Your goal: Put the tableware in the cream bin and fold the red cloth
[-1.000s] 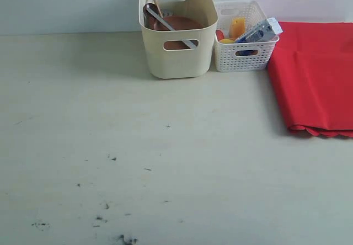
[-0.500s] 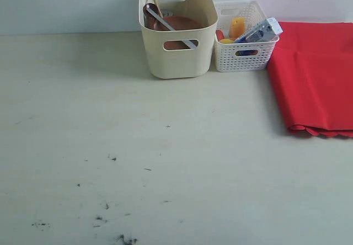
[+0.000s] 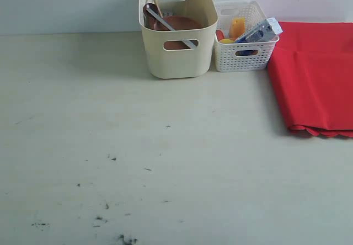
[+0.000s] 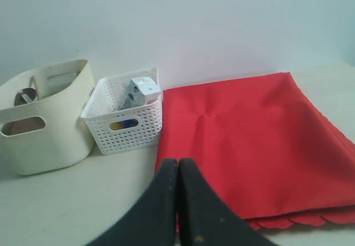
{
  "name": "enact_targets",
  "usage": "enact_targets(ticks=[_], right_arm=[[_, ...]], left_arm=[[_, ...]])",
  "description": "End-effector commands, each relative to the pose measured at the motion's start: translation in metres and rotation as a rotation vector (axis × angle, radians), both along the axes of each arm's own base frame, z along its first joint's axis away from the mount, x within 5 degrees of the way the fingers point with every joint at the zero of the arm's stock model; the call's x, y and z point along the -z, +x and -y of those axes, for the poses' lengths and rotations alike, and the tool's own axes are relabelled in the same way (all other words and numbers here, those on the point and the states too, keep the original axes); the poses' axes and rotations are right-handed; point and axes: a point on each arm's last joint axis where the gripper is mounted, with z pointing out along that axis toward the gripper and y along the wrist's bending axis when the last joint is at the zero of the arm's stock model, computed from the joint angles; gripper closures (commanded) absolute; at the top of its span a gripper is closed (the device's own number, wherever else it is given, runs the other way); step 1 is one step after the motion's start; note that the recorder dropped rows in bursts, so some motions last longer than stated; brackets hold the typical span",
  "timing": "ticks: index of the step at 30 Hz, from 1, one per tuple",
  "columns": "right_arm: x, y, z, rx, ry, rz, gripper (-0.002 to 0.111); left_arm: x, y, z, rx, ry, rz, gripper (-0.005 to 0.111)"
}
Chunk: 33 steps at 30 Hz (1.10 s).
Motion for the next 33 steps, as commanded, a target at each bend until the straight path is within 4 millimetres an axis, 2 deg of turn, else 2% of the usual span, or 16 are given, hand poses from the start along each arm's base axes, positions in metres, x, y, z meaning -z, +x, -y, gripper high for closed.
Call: enact_targets(ticks=[1,3,5,9,11,15,21,33], right_arm=[[-0.008,0.0,-0.009,-0.099,-0.018,0.1,0.108],[-0.013,-0.001,-0.014,-0.162,-0.055,0.169,0.108],[-0.013,-0.001,-0.015,-0.174,-0.044,0.166,0.108],[0.002,-0.002,-0.018,-0.218,-0.185,0.018,0.108],[0.009,-0.003,-0.018,-0.233,-0.2,-0.063,0.108],[0.009,-0.003,-0.017,-0.211,-0.186,-0.067,0.108],[0.009,-0.002,-0.01,-0.074,-0.137,-0.08,0.108],[0.009,-0.002,-0.009,-0.065,-0.128,-0.081,0.108]], left_arm=[[0.0,0.0,0.0,0.006,0.001,0.005,0.104],[0.0,0.0,0.0,0.006,0.001,0.005,0.104],[0.0,0.0,0.0,0.006,0.001,0.005,0.104],[0.0,0.0,0.0,0.006,0.001,0.005,0.104],[0.0,0.0,0.0,0.006,0.001,0.005,0.104],[0.0,0.0,0.0,0.006,0.001,0.005,0.104],[0.0,0.0,0.0,0.006,0.001,0.005,0.104],[0.0,0.0,0.0,0.006,0.001,0.005,0.104]])
